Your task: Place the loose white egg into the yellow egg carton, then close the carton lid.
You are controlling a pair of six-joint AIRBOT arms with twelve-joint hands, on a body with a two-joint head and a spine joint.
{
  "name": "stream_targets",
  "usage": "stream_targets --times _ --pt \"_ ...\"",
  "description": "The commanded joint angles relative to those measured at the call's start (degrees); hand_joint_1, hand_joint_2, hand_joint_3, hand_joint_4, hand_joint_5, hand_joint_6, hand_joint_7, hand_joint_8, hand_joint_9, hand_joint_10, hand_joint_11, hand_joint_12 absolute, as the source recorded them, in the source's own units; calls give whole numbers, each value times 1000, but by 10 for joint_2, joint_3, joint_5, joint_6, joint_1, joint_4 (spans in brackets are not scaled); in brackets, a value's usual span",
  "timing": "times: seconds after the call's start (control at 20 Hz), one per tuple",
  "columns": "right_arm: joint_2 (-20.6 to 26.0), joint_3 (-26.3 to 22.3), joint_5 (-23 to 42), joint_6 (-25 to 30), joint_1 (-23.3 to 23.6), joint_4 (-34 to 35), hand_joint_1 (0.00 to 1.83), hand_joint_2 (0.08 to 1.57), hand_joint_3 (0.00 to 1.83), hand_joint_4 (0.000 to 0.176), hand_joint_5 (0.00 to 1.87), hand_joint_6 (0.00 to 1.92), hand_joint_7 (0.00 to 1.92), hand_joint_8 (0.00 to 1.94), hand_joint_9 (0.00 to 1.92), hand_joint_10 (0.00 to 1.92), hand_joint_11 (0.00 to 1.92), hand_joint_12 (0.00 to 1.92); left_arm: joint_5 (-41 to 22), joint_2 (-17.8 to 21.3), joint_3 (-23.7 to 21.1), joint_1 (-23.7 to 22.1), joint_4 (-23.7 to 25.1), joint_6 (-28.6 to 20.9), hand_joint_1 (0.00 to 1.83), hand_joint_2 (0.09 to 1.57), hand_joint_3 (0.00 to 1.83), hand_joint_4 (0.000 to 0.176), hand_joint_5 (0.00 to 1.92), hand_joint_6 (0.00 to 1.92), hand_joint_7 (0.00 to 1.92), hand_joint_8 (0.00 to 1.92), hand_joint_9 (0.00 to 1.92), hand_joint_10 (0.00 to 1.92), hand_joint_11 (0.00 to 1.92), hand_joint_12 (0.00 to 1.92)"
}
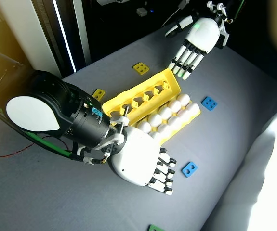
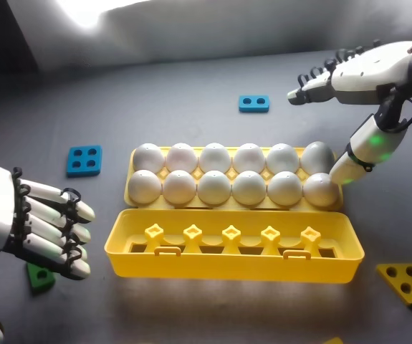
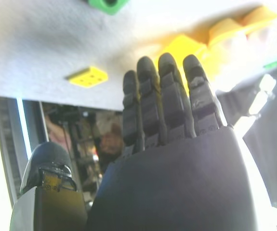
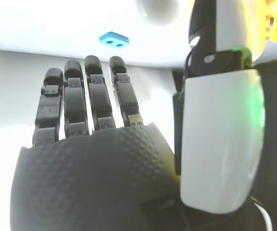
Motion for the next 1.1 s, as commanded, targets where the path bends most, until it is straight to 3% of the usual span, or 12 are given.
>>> stream_targets --times 0.0,0.1,0.15,0.2,0.35,0.4,0.45,0.6,0.75,0.9,1.05 --pt "12 -2 63 -9 7 -1 673 831 1 0 101 0 102 0 77 0 72 57 -31 10 6 -3 -35 -4 0 1124 2 0 355 2 387 1 300 6 0 394" --pt "31 -15 95 -27 6 -1 576 828 0 0 72 0 80 0 60 0 75 70 -33 7 12 0 -35 -4 0 1134 4 0 350 0 370 0 295 1 0 411" --pt "41 -20 108 -32 3 -1 524 827 0 0 67 1 79 4 59 5 14 251 -33 5 14 4 -35 -4 0 1135 4 0 348 0 366 0 292 0 0 408" --pt "54 -27 119 -37 0 -1 465 833 3 0 64 1 71 2 51 2 2 291 -33 3 15 6 -36 -4 0 1136 3 0 333 0 345 1 271 1 0 365" --pt "91 -46 159 -26 -7 -24 348 862 15 0 66 1 67 0 43 0 0 309 -32 -4 14 14 -36 -3 0 1141 2 0 332 1 341 1 273 2 0 377" --pt "104 -50 191 104 -9 -145 142 987 33 0 57 1 69 0 43 0 0 297 -32 -5 13 15 -36 -1 0 1145 2 0 329 0 331 0 268 0 0 400" --pt "119 -58 218 161 -9 -203 28 1058 30 0 56 1 73 0 43 0 0 314 -31 -8 12 16 -36 -1 0 1144 2 0 324 0 322 0 259 0 0 404" --pt "161 -97 267 285 6 -344 0 1175 41 0 108 8 119 6 78 6 0 391 -27 -14 7 17 -38 0 0 1140 0 0 310 1 305 1 242 1 0 367" --pt "194 -123 273 354 17 -415 0 1351 38 0 115 0 123 0 74 0 0 328 -23 -20 5 21 -39 4 0 1133 0 0 308 2 298 2 229 2 0 330" --pt "221 -141 271 355 14 -418 0 1470 38 0 137 2 146 2 93 3 0 314 -18 -24 1 25 -39 8 0 1133 0 0 296 0 295 3 227 4 0 299" --pt "235 -148 260 393 9 -448 0 1517 29 0 162 6 161 4 108 5 0 323 -15 -27 -6 26 -40 11 0 1139 1 0 291 0 294 1 230 2 0 315"
